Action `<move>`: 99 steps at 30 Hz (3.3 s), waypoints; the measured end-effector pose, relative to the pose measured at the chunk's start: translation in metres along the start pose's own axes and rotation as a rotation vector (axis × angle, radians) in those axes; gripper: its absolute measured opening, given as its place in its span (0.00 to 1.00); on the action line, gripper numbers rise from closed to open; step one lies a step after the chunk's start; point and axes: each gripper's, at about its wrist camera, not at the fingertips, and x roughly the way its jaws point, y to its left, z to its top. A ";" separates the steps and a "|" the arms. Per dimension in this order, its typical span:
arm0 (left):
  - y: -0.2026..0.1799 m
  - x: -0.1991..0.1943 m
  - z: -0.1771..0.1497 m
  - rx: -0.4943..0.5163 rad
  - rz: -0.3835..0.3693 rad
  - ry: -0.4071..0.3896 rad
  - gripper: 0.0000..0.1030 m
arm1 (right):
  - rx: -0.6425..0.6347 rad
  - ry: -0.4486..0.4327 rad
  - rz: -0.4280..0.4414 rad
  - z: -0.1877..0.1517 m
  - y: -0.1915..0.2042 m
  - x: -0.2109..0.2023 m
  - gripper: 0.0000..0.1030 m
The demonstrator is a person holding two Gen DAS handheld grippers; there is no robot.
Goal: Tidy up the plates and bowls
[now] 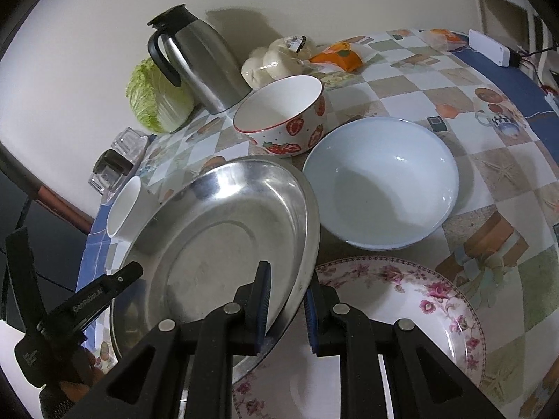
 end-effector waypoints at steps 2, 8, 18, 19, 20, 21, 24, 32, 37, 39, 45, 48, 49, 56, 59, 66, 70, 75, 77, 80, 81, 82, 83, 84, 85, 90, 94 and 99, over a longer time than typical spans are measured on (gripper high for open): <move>0.000 0.002 0.001 -0.005 -0.002 0.002 0.28 | -0.002 0.006 -0.006 -0.001 0.000 0.003 0.19; 0.002 0.006 0.005 -0.014 -0.007 0.001 0.28 | -0.024 0.017 -0.024 -0.001 0.003 0.010 0.19; -0.001 0.014 0.010 0.000 -0.008 0.003 0.28 | -0.039 0.024 -0.036 -0.001 0.008 0.017 0.19; -0.001 0.014 0.010 -0.001 -0.009 0.005 0.29 | -0.039 0.024 -0.038 -0.001 0.008 0.017 0.19; -0.001 0.014 0.010 0.001 -0.007 0.011 0.29 | -0.039 0.025 -0.039 -0.001 0.008 0.017 0.19; -0.001 0.014 0.010 0.004 -0.007 0.018 0.31 | -0.039 0.027 -0.040 -0.001 0.009 0.017 0.19; -0.002 0.017 0.008 0.010 -0.015 0.040 0.35 | -0.032 0.040 -0.039 -0.001 0.009 0.019 0.21; -0.003 0.013 0.006 0.009 -0.009 0.063 0.60 | -0.041 0.054 -0.044 -0.002 0.010 0.017 0.21; -0.001 0.006 0.006 0.003 0.012 0.063 0.71 | -0.051 0.049 -0.061 -0.001 0.011 0.012 0.21; -0.001 0.002 0.006 0.008 0.022 0.059 0.73 | -0.051 0.041 -0.073 0.000 0.010 0.008 0.25; -0.004 -0.006 0.004 0.044 0.051 0.048 0.88 | -0.056 -0.014 -0.105 0.003 0.010 -0.008 0.55; -0.007 -0.006 0.003 0.063 0.067 0.046 0.88 | -0.074 -0.039 -0.114 0.003 0.012 -0.012 0.67; -0.008 -0.006 0.003 0.066 0.072 0.044 0.89 | -0.080 -0.043 -0.118 0.002 0.013 -0.012 0.71; -0.005 -0.004 0.002 0.067 0.115 0.045 0.95 | -0.102 -0.055 -0.139 0.001 0.015 -0.010 0.84; -0.003 -0.005 0.000 0.059 0.124 0.044 0.95 | -0.097 -0.063 -0.136 0.001 0.014 -0.012 0.91; -0.003 -0.012 -0.005 0.050 0.117 0.018 0.96 | -0.075 -0.070 -0.146 -0.001 0.008 -0.016 1.00; -0.004 -0.018 -0.009 0.046 0.090 0.004 0.96 | -0.068 -0.071 -0.149 -0.005 0.004 -0.020 1.00; -0.009 -0.032 -0.015 0.051 0.034 -0.052 0.96 | -0.050 -0.084 -0.156 -0.011 -0.002 -0.030 1.00; -0.012 -0.037 -0.018 0.062 0.025 -0.071 0.96 | -0.033 -0.088 -0.155 -0.014 -0.006 -0.034 1.00; -0.016 -0.040 -0.024 0.074 0.000 -0.060 0.96 | -0.002 -0.091 -0.160 -0.018 -0.015 -0.041 1.00; -0.017 -0.041 -0.027 0.079 -0.011 -0.050 0.96 | 0.009 -0.090 -0.161 -0.020 -0.018 -0.043 1.00; -0.017 -0.041 -0.028 0.082 -0.014 -0.042 0.96 | 0.025 -0.089 -0.163 -0.022 -0.022 -0.045 1.00; -0.019 -0.042 -0.031 0.085 -0.021 -0.030 0.96 | 0.039 -0.088 -0.164 -0.023 -0.026 -0.046 1.00; -0.020 -0.043 -0.034 0.086 -0.028 -0.025 0.96 | 0.054 -0.085 -0.167 -0.025 -0.030 -0.048 1.00; -0.021 -0.045 -0.037 0.085 -0.033 -0.028 0.96 | 0.073 -0.082 -0.172 -0.026 -0.035 -0.049 1.00; -0.025 -0.049 -0.050 0.079 -0.048 -0.006 0.96 | 0.158 -0.054 -0.190 -0.031 -0.058 -0.050 1.00; -0.025 -0.048 -0.057 0.056 -0.050 0.035 0.96 | 0.209 -0.002 -0.220 -0.036 -0.074 -0.044 0.99; -0.023 -0.047 -0.061 0.032 -0.052 0.061 0.96 | 0.233 0.042 -0.231 -0.039 -0.082 -0.036 0.77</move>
